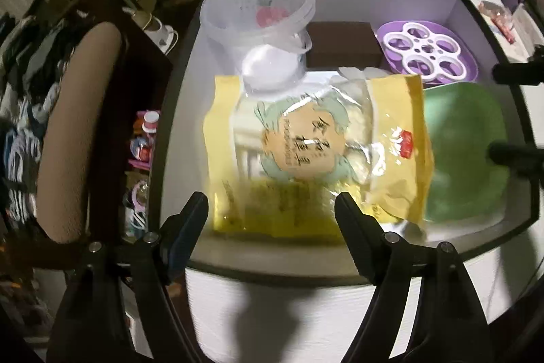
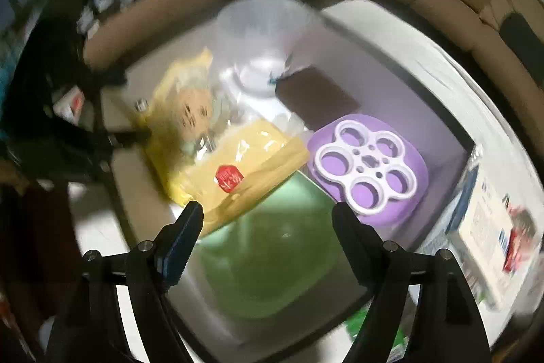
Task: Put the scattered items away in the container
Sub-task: 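Withdraw both grippers from the box back over the table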
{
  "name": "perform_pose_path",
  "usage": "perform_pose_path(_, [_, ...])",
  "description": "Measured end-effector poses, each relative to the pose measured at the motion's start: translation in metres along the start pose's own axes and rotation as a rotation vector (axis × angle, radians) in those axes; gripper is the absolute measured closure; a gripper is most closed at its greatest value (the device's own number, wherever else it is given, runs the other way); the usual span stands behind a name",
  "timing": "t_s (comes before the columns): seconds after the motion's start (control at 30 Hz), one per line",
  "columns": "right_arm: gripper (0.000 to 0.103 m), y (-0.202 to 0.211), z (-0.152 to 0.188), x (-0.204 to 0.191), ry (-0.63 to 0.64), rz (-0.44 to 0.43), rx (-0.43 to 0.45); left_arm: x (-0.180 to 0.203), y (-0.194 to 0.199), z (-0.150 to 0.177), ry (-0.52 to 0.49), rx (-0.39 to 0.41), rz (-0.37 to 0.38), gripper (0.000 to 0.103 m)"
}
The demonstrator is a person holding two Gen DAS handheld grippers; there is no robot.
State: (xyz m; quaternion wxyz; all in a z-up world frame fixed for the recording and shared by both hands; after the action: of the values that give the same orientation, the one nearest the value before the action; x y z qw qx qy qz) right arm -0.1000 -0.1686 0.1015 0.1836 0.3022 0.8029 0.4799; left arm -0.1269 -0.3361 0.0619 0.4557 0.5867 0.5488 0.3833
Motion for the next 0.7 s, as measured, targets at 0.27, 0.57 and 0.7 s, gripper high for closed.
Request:
perform_pose_path(0.27, [0.007,0.045,0.03,0.005,-0.069,0.014,0.041,0.018,0.04,0.03,0.095,0.123,0.007,0.017])
perform_pose_path(0.57, [0.007,0.073,0.066,-0.012,-0.061,0.038,0.053,0.054,0.067,0.055,0.118,0.148,0.035,0.016])
perform_pose_path(0.7, [0.007,0.083,0.072,-0.015,-0.063,0.048,0.07,0.068,0.078,0.06,0.119,0.166,0.035,0.016])
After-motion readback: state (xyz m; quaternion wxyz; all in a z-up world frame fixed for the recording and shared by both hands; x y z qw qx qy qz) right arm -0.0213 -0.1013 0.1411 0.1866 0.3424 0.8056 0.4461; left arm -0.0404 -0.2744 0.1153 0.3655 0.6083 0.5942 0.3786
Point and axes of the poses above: each gripper's, at about its wrist camera, not at the fingertips, and y roughly against the way its jaws point, x to its right, z to its underside, the point moved 3 cm from there along -y, roughly the way its jaws point, and after that the axes turned 8 degrees about z, right-handed, at the moved point
